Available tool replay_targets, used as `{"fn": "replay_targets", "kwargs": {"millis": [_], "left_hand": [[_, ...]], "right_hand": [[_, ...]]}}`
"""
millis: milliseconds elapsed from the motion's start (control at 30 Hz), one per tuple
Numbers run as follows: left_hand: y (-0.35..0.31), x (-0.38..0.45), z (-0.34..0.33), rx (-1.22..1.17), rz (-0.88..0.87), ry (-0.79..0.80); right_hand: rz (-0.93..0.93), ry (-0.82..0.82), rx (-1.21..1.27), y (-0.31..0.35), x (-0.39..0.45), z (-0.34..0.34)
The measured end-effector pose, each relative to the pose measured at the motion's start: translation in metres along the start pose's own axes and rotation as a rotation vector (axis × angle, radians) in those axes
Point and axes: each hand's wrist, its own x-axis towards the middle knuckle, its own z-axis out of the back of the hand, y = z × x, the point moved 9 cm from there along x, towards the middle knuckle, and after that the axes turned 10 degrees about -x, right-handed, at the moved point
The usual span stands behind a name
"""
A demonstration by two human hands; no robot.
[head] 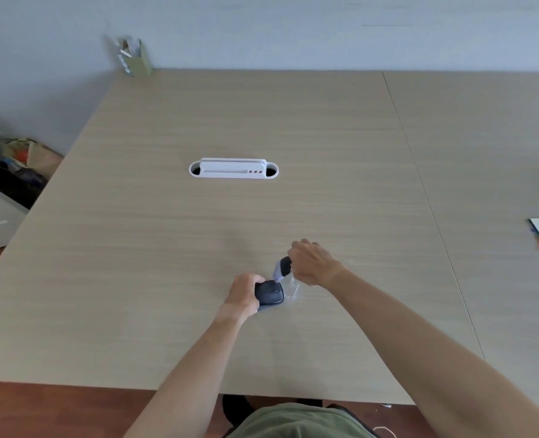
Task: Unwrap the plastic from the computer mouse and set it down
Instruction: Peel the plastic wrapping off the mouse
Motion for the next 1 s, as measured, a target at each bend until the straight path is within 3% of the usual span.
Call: {"fn": "replay_targets", "kwargs": {"millis": [100, 333, 533, 800, 1000], "left_hand": [[0.000, -0.001, 0.002, 0.032, -0.001, 0.005], [0.004, 0.001, 0.000, -0.003, -0.016, 0.010], [0.002, -0.001, 0.002, 0.012, -0.017, -0.024], [0.007, 0.000, 0.001, -0.037, -0.015, -0.047], [0.002, -0.003, 0.004, -0.047, -0.016, -0.085]], "right_hand": [[-0.002, 0.027, 0.091, 0.015, 0.002, -0.006], [-0.037, 0.038, -0.075, -0.004, -0.019, -0.026], [-0.100, 0.076, 0.282, 0.008, -0.013, -0.020], [-0.118, 0.042, 0.119, 0.006, -0.035, -0.032], [-0.090, 0.100, 0.317, 0.024, -0.028, -0.025]]}}
